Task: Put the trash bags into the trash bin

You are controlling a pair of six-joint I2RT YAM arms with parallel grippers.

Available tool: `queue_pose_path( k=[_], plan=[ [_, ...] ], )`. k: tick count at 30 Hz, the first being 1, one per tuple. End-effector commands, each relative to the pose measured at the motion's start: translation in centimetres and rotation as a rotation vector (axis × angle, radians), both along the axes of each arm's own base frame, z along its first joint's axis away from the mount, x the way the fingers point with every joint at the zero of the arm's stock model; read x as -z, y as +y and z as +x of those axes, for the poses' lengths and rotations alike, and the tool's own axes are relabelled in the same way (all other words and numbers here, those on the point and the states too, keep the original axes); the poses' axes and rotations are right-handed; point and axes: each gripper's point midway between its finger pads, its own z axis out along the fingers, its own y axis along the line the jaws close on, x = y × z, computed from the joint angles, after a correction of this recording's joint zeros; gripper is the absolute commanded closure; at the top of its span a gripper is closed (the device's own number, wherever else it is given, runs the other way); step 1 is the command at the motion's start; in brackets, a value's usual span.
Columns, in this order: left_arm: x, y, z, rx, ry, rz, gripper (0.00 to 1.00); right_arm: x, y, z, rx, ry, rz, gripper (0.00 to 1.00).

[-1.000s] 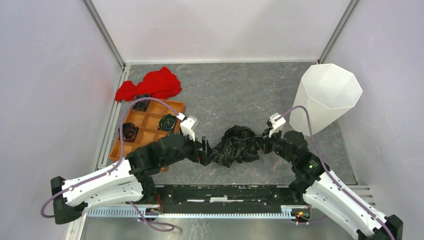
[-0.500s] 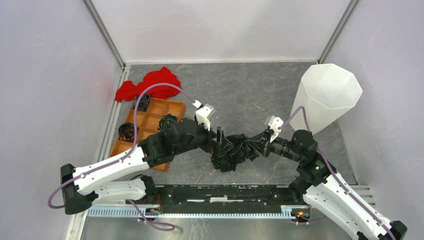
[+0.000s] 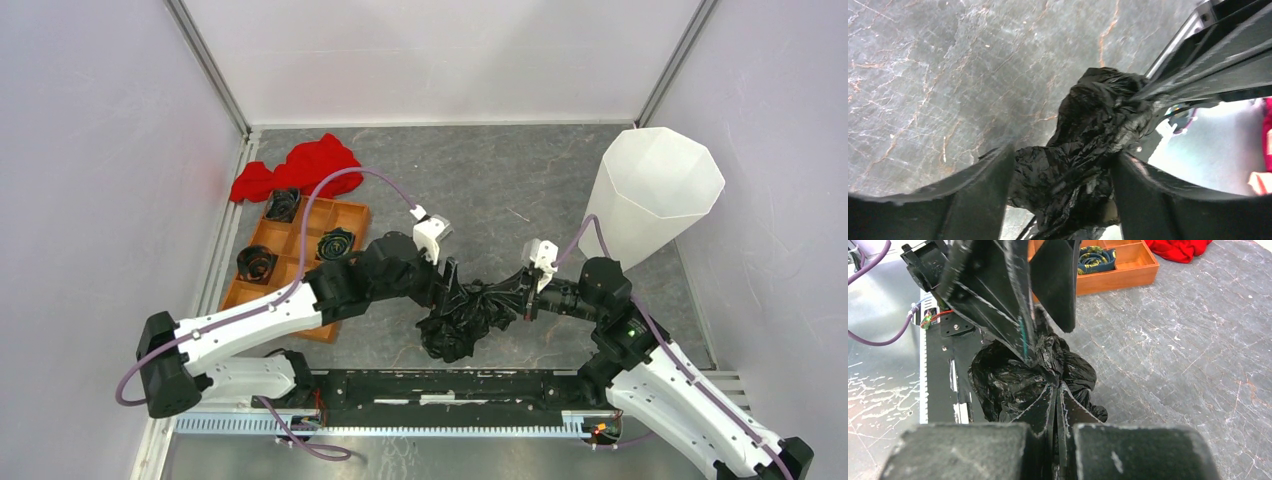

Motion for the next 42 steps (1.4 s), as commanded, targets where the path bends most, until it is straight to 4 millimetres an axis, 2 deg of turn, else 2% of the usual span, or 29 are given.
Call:
queue_pose_path(
  k=[1, 3, 4, 5, 6, 7, 8, 12, 15, 16, 18, 21, 22, 24, 25, 29, 31, 34, 37, 42],
  plan=[
    [-1.2, -0.4, 1.0, 0.033, -0.051, -0.014, 0.36, -0.8, 0.0, 0.0, -0.009, -0.040, 0.014, 1.00],
    [-1.4, 0.0, 1.3, 0.019, -0.054, -0.015, 0.56, 0.0, -0.3, 0.7, 0.021, -0.051, -0.015, 1.00],
    [-1.5, 0.4, 1.6, 0.006, -0.057, -0.018, 0.61, 0.4, -0.5, 1.1, 0.046, -0.041, -0.026, 1.00],
    [-1.7, 0.8, 1.9, -0.006, -0.058, -0.020, 0.70, 0.8, -0.6, 1.5, 0.071, -0.030, -0.038, 1.00],
    [-1.9, 1.2, 2.3, -0.022, -0.059, -0.023, 0.83, 1.3, -0.8, 2.1, 0.105, -0.013, -0.055, 0.99],
    [-2.1, 1.6, 2.7, -0.041, -0.061, -0.024, 0.91, 1.8, -1.0, 2.6, 0.138, 0.005, -0.069, 0.95],
    [-2.4, 2.0, 3.1, -0.063, -0.063, -0.023, 0.97, 2.6, -1.3, 3.3, 0.178, 0.023, -0.093, 0.86],
    [-4.4, 3.3, 5.5, -0.151, -0.089, -0.008, 0.98, 5.4, -3.1, 6.3, 0.397, 0.163, -0.197, 0.55],
    [-8.2, 4.5, 8.1, -0.265, -0.156, 0.010, 0.98, 5.9, -4.7, 7.9, 0.536, 0.220, -0.283, 0.35],
    [-9.9, 4.8, 8.8, -0.294, -0.182, 0.012, 0.98, 5.7, -5.0, 8.3, 0.563, 0.227, -0.301, 0.31],
    [-13.4, 5.1, 9.5, -0.330, -0.221, -0.011, 0.98, 4.3, -5.0, 8.9, 0.585, 0.229, -0.305, 0.29],
    [-18.0, 4.2, 8.5, -0.279, -0.235, -0.120, 0.98, 2.3, -4.0, 8.7, 0.544, 0.229, -0.254, 0.23],
    [-18.4, 3.9, 8.0, -0.261, -0.225, -0.146, 0.98, 1.9, -3.7, 8.5, 0.527, 0.232, -0.231, 0.22],
    [-17.0, 3.8, 7.4, -0.250, -0.180, -0.164, 0.98, 1.7, -3.4, 8.0, 0.514, 0.241, -0.183, 0.18],
    [-15.4, 3.9, 7.2, -0.261, -0.150, -0.154, 0.98, 2.1, -3.3, 7.8, 0.513, 0.250, -0.166, 0.17],
    [-6.5, 4.7, 5.8, -0.307, 0.039, -0.058, 0.98, 4.4, -2.5, 6.4, 0.465, 0.301, -0.090, 0.16],
    [-4.0, 4.6, 4.3, -0.267, 0.112, -0.049, 0.98, 5.5, -1.5, 5.3, 0.399, 0.339, -0.032, 0.15],
    [-3.6, 4.5, 2.9, -0.228, 0.129, -0.121, 0.98, 6.7, -0.8, 4.3, 0.347, 0.383, 0.001, 0.15],
    [-4.3, 5.1, 2.7, -0.242, 0.116, -0.133, 0.98, 5.6, -0.5, 4.6, 0.331, 0.337, 0.030, 0.15],
    [-7.2, 4.0, 2.6, -0.192, 0.100, -0.196, 0.98, 2.6, 1.4, 3.7, 0.208, 0.256, 0.146, 0.16]
  ],
)
